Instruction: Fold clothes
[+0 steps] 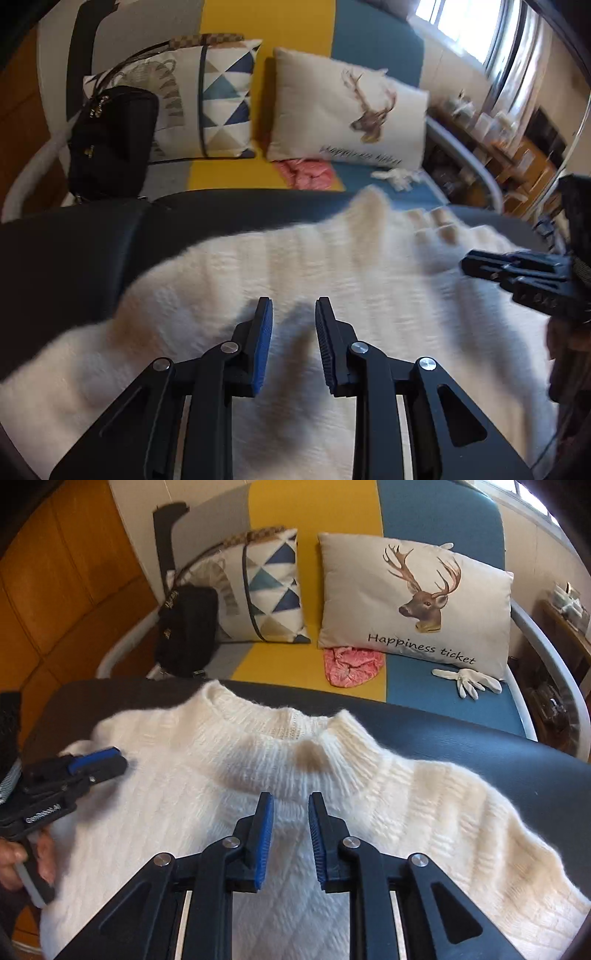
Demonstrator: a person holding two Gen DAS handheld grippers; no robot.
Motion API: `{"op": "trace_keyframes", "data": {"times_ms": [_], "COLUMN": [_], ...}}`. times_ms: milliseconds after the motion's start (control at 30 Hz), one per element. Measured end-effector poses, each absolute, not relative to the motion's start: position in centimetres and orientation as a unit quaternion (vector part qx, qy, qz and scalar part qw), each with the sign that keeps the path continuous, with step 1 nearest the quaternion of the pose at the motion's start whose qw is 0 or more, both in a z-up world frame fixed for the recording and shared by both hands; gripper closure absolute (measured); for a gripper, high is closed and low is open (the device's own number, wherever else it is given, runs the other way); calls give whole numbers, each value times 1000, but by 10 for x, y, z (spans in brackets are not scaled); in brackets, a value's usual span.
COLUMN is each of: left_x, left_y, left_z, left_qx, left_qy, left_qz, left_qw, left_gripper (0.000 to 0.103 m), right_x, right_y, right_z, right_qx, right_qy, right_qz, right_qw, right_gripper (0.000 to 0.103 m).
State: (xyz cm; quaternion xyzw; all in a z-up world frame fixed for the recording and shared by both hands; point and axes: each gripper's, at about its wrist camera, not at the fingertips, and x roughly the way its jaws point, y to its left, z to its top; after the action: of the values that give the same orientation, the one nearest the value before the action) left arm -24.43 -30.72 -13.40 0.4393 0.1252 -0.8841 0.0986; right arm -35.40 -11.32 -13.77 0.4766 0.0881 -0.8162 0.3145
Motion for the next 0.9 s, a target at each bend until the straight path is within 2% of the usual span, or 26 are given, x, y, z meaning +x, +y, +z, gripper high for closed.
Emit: {"op": "trace_keyframes", "data": {"times_ms": [133, 333, 600, 733, 900], "left_x": [-245, -251, -281, -251, -176], "left_y": [-315, -302, -313, -318, -335], "left_z": [-136, -120, -143, -126, -104], "left_qx": [442, 407, 429, 403, 375], "left_qy": [123, 138, 148, 175, 200], "left_qz": [-882, -901, -888, -894, -900], "left_qw": [103, 57, 79, 87, 95], "left_gripper": [77, 77, 78, 78, 78], "right_x": [-361, -353, -350, -344, -298], "right_y": [-116, -125, -154, -147, -149], "right_z": [-146, -133, -142, -133, -115], "right_qx": [477, 466, 473, 475, 463], "right_qy": [91, 79, 105, 87, 76], "right_qz": [-821, -821, -815, -814, -792], "right_qw": [299, 319, 319, 324, 391], "right_gripper": [87, 85, 85, 85, 84]}}
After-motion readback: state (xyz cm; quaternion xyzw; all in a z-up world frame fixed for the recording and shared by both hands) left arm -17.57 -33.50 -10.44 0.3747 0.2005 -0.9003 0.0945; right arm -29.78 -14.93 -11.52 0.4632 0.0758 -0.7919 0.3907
